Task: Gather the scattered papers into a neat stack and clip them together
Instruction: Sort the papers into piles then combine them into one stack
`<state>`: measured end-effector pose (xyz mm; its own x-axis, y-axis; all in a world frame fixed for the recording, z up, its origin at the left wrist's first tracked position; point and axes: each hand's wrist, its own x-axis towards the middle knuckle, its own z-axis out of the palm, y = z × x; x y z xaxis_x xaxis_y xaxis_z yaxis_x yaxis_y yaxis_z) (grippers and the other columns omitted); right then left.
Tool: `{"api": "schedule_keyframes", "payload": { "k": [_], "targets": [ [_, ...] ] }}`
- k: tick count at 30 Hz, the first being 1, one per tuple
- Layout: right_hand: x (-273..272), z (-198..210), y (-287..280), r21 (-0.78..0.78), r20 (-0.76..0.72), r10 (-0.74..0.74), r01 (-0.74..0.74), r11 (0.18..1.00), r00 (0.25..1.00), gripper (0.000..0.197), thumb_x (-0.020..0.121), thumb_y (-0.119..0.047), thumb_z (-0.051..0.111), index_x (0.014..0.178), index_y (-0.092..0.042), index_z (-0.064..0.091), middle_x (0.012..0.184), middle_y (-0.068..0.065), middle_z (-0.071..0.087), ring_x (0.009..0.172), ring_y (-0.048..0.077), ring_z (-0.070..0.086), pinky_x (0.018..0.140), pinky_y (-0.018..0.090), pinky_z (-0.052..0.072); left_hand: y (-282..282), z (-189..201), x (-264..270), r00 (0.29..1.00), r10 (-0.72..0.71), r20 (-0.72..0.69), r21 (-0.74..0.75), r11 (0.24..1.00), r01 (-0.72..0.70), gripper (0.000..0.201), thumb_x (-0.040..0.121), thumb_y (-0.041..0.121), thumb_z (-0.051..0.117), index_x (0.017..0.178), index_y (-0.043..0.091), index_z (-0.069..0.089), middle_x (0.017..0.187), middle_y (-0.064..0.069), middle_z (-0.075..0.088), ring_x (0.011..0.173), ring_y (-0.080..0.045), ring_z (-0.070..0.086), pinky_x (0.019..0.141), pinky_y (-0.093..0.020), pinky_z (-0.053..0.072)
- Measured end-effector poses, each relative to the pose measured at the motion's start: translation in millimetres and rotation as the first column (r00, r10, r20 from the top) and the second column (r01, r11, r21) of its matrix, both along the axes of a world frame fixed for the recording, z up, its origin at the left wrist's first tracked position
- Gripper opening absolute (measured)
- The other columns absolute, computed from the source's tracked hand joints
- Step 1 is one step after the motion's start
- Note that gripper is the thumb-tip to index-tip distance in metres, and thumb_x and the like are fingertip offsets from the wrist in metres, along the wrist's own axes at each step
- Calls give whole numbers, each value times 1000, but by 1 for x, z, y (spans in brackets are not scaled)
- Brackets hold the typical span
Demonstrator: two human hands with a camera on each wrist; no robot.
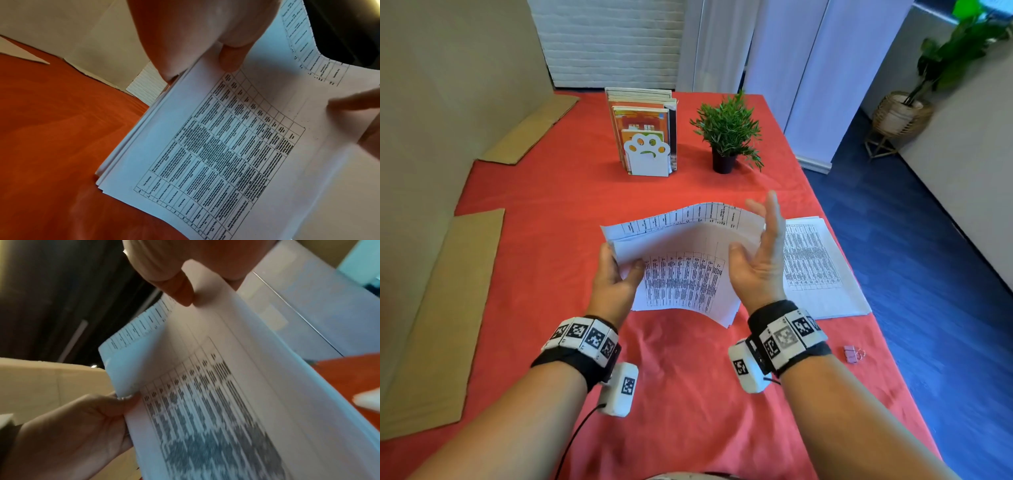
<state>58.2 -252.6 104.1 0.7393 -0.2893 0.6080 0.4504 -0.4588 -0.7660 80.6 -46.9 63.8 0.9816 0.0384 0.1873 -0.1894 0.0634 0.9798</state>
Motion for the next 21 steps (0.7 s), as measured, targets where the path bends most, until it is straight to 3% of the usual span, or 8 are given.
{"api": "schedule_keyframes", "payload": {
  "k": [3,6,9,11,13,15,18,21],
  "targets": [
    [6,10,-5,-229,77,-5,23,973,997,68,67,22,51,129,-5,55,132,12,37,110,-9,42,99,9,32,2,2,-2,1000,-12,-5,1,1000,12,38,83,9,59,112,31,49,108,17,64,104,-3,58,97,-24,43],
    [3,10,-4,-215,46,-28,38,976,999,58,63,20,52,116,1,64,133,16,40,120,-13,37,93,4,35,3,4,-3,1000,-10,6,-3,1000,10,38,80,15,63,112,31,50,111,11,63,107,-9,58,100,-32,42],
    [-3,7,-1,-124,14,-2,4,992,1000,57,61,17,54,115,-1,64,132,13,45,116,1,48,95,15,40,5,1,0,999,-21,-28,-12,1000,20,43,79,8,65,112,33,51,114,4,63,109,-13,58,101,-34,43],
    [-6,4,-1,121,-73,68,-59,991,995,70,60,17,52,124,-11,52,128,3,49,97,16,58,83,28,48,6,-3,1,996,-17,-83,-6,1000,17,54,70,-4,62,110,32,52,111,3,63,106,-15,59,98,-33,46],
    [-6,-3,-3,452,-187,138,-40,891,972,75,56,9,47,121,-28,44,120,-3,56,86,17,58,70,31,47,8,-9,3,991,25,-131,36,999,-21,57,59,-7,56,100,32,52,98,3,61,94,-17,58,85,-35,48],
    [-2,-16,-5,610,-321,200,40,792,926,76,50,5,45,116,-34,45,101,3,63,82,13,57,70,30,44,8,-14,3,989,33,-146,70,997,-23,46,59,-3,51,91,30,47,84,2,51,77,-14,50,70,-30,42],
    [-1,-23,-3,593,-377,209,62,803,902,71,50,9,46,111,-27,49,71,4,51,69,10,55,72,26,44,-1,-13,0,995,33,-97,98,995,-23,32,79,1,55,91,30,50,79,6,52,68,-5,53,65,-25,43],
    [0,-12,1,568,-312,229,-12,823,922,60,58,11,47,106,-25,52,70,4,42,63,6,45,62,16,41,-12,-3,1,997,74,-25,53,996,-73,35,91,-9,48,106,21,53,97,16,59,83,20,57,76,-6,42]
  ]
}}
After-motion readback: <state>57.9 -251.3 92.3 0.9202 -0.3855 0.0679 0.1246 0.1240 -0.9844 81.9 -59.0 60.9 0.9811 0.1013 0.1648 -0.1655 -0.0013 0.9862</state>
